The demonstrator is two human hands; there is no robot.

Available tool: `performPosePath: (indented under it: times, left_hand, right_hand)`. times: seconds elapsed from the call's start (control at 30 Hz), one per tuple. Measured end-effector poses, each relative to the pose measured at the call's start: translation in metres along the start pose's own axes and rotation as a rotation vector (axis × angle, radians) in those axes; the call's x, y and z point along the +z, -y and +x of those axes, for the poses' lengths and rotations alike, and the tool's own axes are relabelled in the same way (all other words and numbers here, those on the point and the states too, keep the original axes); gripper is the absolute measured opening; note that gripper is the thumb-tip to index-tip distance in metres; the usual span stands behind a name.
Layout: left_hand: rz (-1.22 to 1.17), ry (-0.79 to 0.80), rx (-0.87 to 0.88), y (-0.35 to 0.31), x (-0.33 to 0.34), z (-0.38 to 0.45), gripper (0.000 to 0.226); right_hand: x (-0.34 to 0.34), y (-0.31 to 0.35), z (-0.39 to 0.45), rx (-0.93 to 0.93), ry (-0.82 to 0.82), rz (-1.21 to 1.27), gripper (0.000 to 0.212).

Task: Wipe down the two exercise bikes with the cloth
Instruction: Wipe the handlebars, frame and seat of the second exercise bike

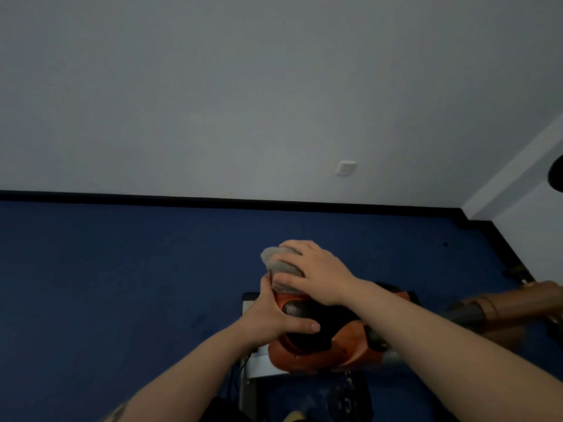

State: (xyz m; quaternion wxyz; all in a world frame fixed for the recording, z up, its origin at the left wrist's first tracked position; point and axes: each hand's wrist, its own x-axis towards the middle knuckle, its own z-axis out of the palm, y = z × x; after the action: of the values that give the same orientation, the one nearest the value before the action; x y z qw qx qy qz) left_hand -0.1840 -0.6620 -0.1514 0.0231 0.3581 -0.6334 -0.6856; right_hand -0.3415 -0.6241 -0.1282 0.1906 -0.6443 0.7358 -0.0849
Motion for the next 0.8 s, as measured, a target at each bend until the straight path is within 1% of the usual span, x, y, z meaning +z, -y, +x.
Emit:
performPosePath:
  times: [0.1, 0.13, 0.17, 0.2, 0.23, 0.27, 0.3, 0.33, 0.37, 0.43, 0.47, 0.5, 0.57, 0.63, 0.7, 0.77, 0.8]
  left_hand:
    - [-0.019, 0.006, -0.011, -0.002, 0.0, -0.001, 0.11]
    - [-0.025, 0.007, -0.003, -0.003, 0.0, -0.001, 0.109]
    - [-0.026, 0.009, 0.012, -0.004, 0.001, -0.001, 0.108]
    - [-0.021, 0.014, 0.028, -0.005, 0.002, -0.002, 0.108]
    - [-0.021, 0.017, 0.04, -0.004, 0.002, -0.003, 0.107]
    - [-0.028, 0.017, 0.037, -0.003, 0.002, -0.002, 0.103]
    - [-0.036, 0.015, 0.026, -0.002, 0.002, -0.002, 0.101]
    - [-0.041, 0.013, 0.015, -0.001, 0.001, -0.002, 0.101]
    - [-0.037, 0.013, 0.003, 0.001, 0.0, -0.001, 0.102]
    - [-0.021, 0.013, -0.013, 0.002, -0.001, 0.0, 0.101]
    - [-0.02, 0.015, -0.02, 0.001, -0.001, 0.001, 0.099]
    - [-0.018, 0.017, -0.028, 0.002, -0.001, 0.001, 0.097]
    - [-0.005, 0.017, -0.03, -0.001, -0.001, 0.003, 0.095]
    - [0.003, 0.005, -0.035, -0.002, -0.001, 0.003, 0.092]
    - [0.006, 0.002, -0.043, -0.001, -0.001, 0.003, 0.089]
    - [0.035, 0.008, -0.044, 0.0, -0.002, 0.002, 0.091]
    - [0.046, 0.012, -0.038, -0.001, -0.002, 0.003, 0.092]
  right_hand:
    - [-0.006, 0.008, 0.029, 0.293, 0.052, 0.152, 0.037]
    - [-0.008, 0.016, 0.038, 0.334, 0.08, 0.121, 0.033]
    - [-0.006, 0.021, 0.042, 0.292, 0.097, 0.022, 0.03]
    - [-0.003, 0.025, 0.039, 0.188, 0.078, -0.076, 0.031]
    - [0.0, 0.025, 0.031, 0.089, 0.047, -0.116, 0.034]
    - [0.001, 0.019, 0.021, 0.033, 0.024, -0.079, 0.04]
    - [0.0, 0.008, 0.011, 0.056, 0.019, 0.022, 0.046]
    - [-0.001, -0.005, 0.002, 0.135, 0.011, 0.133, 0.052]
    - [-0.001, -0.019, -0.007, 0.236, 0.005, 0.193, 0.056]
    - [-0.003, -0.037, -0.015, 0.409, 0.066, 0.161, 0.057]
    - [-0.005, -0.039, -0.014, 0.448, 0.1, 0.132, 0.058]
    - [-0.005, -0.036, -0.007, 0.443, 0.116, 0.116, 0.058]
    - [-0.005, -0.016, 0.013, 0.397, 0.09, 0.148, 0.053]
    - [-0.002, 0.005, 0.03, 0.33, 0.063, 0.103, 0.049]
    - [-0.002, 0.011, 0.028, 0.23, 0.051, 0.051, 0.047]
    - [-0.006, 0.0, 0.006, 0.142, 0.049, 0.146, 0.046]
    - [-0.008, -0.013, -0.007, 0.137, 0.051, 0.21, 0.045]
